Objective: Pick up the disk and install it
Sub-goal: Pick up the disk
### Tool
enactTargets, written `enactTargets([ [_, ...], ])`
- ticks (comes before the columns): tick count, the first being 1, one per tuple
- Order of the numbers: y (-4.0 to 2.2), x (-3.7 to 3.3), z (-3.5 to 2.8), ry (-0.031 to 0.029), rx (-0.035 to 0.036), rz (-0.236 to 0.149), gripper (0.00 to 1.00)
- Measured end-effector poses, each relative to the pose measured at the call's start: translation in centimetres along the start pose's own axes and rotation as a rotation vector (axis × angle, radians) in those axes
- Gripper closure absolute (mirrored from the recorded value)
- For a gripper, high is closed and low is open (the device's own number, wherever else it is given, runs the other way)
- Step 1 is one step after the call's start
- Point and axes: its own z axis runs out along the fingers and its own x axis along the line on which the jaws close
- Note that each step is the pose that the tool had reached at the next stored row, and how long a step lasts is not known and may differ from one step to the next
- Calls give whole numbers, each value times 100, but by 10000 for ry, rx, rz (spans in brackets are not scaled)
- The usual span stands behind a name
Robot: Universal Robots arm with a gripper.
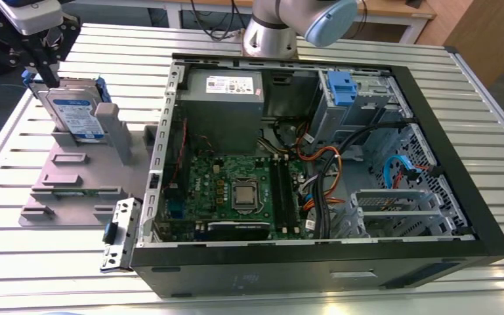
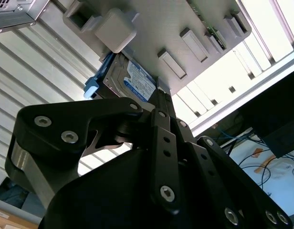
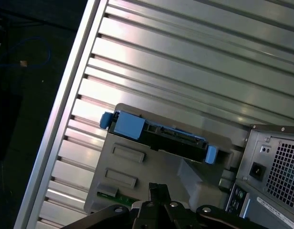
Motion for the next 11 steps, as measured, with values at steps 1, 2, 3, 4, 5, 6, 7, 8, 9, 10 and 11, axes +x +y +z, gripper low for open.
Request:
enactTargets([
  [1,0,0,0,0,0,-12,89],
  [2,0,0,0,0,0,-24,89],
  [3,0,0,0,0,0,-37,89],
  [4,0,0,0,1,1,-49,89],
  [5,0,0,0,1,1,-62,89],
  [6,0,0,0,1,1,-73,89],
  [7,0,0,0,2,1,-85,89],
  [8,0,0,0,1,1,-96,89],
  [9,0,0,0,2,1,-107,89],
  [10,0,0,0,2,2,-118,89],
  [11,0,0,0,2,2,-129,89],
])
